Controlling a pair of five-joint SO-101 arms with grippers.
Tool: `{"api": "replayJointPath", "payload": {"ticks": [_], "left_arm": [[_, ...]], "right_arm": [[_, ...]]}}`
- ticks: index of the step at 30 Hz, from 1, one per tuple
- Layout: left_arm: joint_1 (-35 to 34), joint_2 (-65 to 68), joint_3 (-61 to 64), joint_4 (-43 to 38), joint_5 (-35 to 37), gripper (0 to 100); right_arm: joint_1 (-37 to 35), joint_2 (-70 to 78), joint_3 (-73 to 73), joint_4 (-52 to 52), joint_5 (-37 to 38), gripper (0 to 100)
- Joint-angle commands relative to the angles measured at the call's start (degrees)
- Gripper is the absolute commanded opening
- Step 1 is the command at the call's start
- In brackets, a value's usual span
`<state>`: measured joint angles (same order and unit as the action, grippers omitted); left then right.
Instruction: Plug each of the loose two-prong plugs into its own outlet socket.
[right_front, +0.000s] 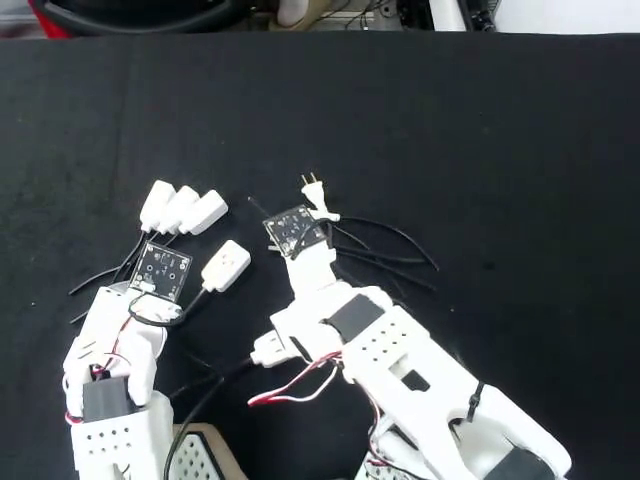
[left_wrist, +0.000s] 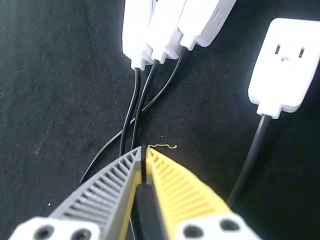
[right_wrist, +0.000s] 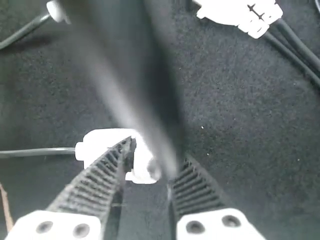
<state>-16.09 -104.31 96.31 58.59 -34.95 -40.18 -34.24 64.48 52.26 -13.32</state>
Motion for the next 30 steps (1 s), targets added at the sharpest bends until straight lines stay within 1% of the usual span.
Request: {"api": "replayJointPath", "payload": {"ticks": [1, 3, 9, 13, 16, 24, 27, 30], "left_arm": [[-0.48, -0.09, 1.01, -0.18, -0.18, 3], [-0.48, -0.09, 1.01, -0.18, -0.18, 3], [-0.48, -0.09, 1.01, -0.18, -0.18, 3], [-0.48, -0.09, 1.01, -0.18, -0.18, 3], [-0.48, -0.09, 1.01, -0.18, -0.18, 3], [-0.48, -0.09, 1.01, -0.18, -0.18, 3], [-0.48, -0.09, 1.01, -0.18, -0.18, 3], [-0.48, -0.09, 0.92, -0.18, -0.18, 3]], "right_arm": [[3.96, 1.01, 6.02, -2.99, 2.11, 1.2], [5.10, 1.01, 5.93, -4.75, 2.20, 1.2], [5.27, 0.92, 7.69, -9.85, 2.11, 1.2], [4.92, 0.92, 6.73, -5.27, 2.11, 1.2], [3.25, 0.92, 6.11, -2.29, 2.02, 1.2], [2.11, 0.31, 6.20, -0.97, 2.02, 1.2], [2.11, -3.38, 6.64, 0.44, 2.02, 1.2], [2.11, -10.51, 8.57, 1.76, 2.20, 1.2]]}}
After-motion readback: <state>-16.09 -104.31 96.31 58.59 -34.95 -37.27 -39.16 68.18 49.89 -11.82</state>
